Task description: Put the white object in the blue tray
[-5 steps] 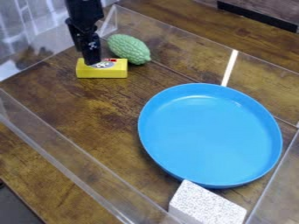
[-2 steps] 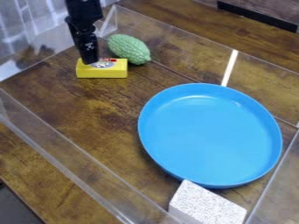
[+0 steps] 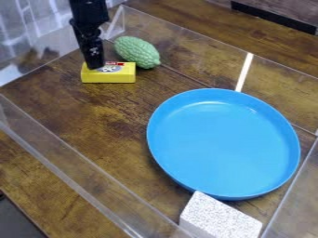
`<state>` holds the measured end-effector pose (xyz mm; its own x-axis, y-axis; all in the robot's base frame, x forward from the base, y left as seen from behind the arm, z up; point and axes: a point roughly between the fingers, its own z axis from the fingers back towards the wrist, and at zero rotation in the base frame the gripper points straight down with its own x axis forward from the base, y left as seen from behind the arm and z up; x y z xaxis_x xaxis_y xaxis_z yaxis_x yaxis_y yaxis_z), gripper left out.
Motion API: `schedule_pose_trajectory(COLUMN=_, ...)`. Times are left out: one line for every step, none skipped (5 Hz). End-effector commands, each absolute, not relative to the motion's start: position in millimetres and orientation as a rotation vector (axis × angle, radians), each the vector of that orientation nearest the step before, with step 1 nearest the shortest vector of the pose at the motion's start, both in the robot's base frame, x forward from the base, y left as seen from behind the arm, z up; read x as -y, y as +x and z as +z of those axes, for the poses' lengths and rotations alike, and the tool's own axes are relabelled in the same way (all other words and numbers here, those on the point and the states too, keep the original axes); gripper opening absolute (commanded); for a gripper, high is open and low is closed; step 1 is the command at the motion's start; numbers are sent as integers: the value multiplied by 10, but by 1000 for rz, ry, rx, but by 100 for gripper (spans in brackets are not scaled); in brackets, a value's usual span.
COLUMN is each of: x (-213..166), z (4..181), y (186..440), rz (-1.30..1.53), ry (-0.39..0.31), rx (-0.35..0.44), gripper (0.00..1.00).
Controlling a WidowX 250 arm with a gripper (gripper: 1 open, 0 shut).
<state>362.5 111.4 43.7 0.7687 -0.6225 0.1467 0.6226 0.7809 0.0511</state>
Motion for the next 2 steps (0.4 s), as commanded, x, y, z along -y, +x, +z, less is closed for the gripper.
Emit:
schedule_pose_trajectory(x=-1120, z=549, y=3691, rz=-701, ry=40, rx=193, gripper=100)
schedule_pose_trajectory(x=-1070, z=475, y=3777, rz=-758, ry=37, rx=201, gripper=100)
